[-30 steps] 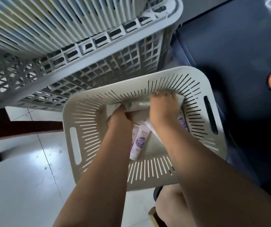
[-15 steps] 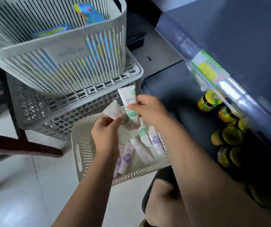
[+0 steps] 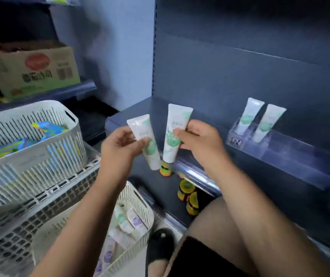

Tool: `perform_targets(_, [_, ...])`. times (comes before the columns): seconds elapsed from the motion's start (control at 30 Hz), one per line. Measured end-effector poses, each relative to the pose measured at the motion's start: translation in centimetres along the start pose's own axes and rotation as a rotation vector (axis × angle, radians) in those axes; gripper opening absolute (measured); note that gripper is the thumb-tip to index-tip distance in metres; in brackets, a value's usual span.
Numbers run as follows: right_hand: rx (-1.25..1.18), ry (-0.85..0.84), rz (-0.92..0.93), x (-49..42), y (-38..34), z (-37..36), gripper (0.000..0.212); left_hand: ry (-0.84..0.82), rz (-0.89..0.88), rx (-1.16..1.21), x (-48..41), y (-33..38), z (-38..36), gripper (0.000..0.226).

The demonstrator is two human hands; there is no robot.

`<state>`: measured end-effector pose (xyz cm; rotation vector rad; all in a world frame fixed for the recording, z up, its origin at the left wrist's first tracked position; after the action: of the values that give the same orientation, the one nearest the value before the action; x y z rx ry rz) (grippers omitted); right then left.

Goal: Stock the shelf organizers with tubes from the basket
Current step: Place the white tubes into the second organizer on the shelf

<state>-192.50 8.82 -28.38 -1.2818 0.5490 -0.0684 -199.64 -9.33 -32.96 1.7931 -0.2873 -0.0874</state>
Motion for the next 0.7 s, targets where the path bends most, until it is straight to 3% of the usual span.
perform_targets(0.27, [0.130,0.260,0.118,3.3,-5.0,13.9,0.014,-0.269,-0.101,-0.084,1.3,4.9,-13.3,0.032])
perform_targets(0.57, [0.277,0.631,0.108,4.5,-2.7,23.6,0.021,-0.437,-0.121,-0.048,2.0,4.0,-26.9,0.033])
perform_targets(0.7, [0.411,0.677,0.127,3.1,-2.4,26.6,0.023,-0.504,-0.174,-0.116,0.2,3.1,-31.9,0.030])
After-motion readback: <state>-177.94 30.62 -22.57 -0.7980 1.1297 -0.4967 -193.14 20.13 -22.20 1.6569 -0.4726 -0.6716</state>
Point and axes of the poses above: each hand's wrist, its own x-axis away from the middle knuckle, its own z-axis out of the back of the hand, y = z × x, the point moved 1 cm from there along -x, towards the middle knuckle, and after that the axes turned 14 degrees about z, right-handed, at the moved point
